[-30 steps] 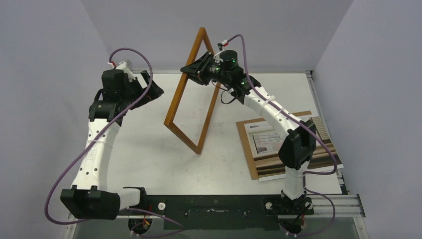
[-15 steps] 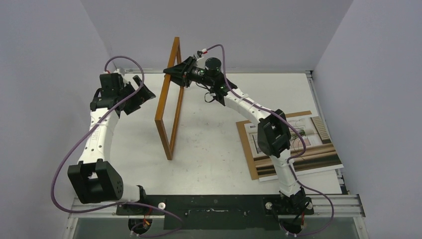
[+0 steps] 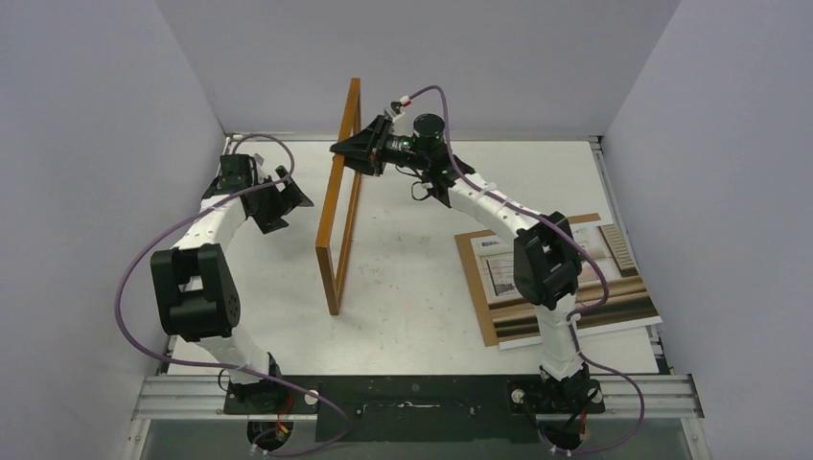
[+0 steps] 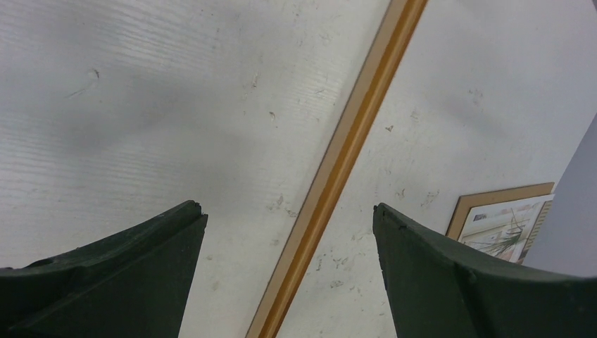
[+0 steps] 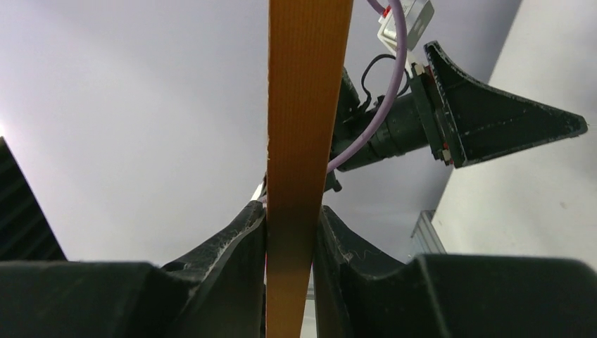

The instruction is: Put the photo into the frame

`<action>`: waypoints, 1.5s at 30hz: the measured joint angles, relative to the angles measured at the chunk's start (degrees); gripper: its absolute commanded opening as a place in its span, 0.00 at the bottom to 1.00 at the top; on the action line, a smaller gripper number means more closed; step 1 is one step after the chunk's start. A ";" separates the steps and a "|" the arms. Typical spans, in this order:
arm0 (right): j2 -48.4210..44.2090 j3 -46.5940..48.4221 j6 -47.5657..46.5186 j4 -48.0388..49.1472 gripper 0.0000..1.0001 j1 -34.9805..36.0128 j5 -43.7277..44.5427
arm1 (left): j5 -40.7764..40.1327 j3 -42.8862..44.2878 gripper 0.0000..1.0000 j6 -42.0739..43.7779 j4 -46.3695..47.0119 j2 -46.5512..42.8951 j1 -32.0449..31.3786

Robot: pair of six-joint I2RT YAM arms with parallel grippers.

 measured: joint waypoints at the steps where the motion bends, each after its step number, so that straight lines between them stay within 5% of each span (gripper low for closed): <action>1: -1.16 -0.92 -1.20 -1.27 0.23 -0.46 -0.24 | 0.11 0.02 0.88 0.09 0.52 0.85 -0.22; 17: -18.73 -18.23 -20.04 -15.43 0.35 -10.80 -6.95 | 3.96 6.21 0.88 3.52 6.71 17.68 -13.38; 28: -19.43 -31.71 -20.09 -6.21 0.45 -14.71 -10.49 | -1.70 12.72 0.81 4.76 6.99 22.77 -16.61; 33: -16.52 -34.69 -17.75 -3.93 0.60 -15.37 -9.64 | -4.76 14.08 0.75 6.58 5.86 23.43 -17.03; 45: -15.41 -33.11 -33.57 -27.10 0.72 -18.16 -3.43 | -6.29 14.93 0.71 7.58 3.96 23.87 -14.32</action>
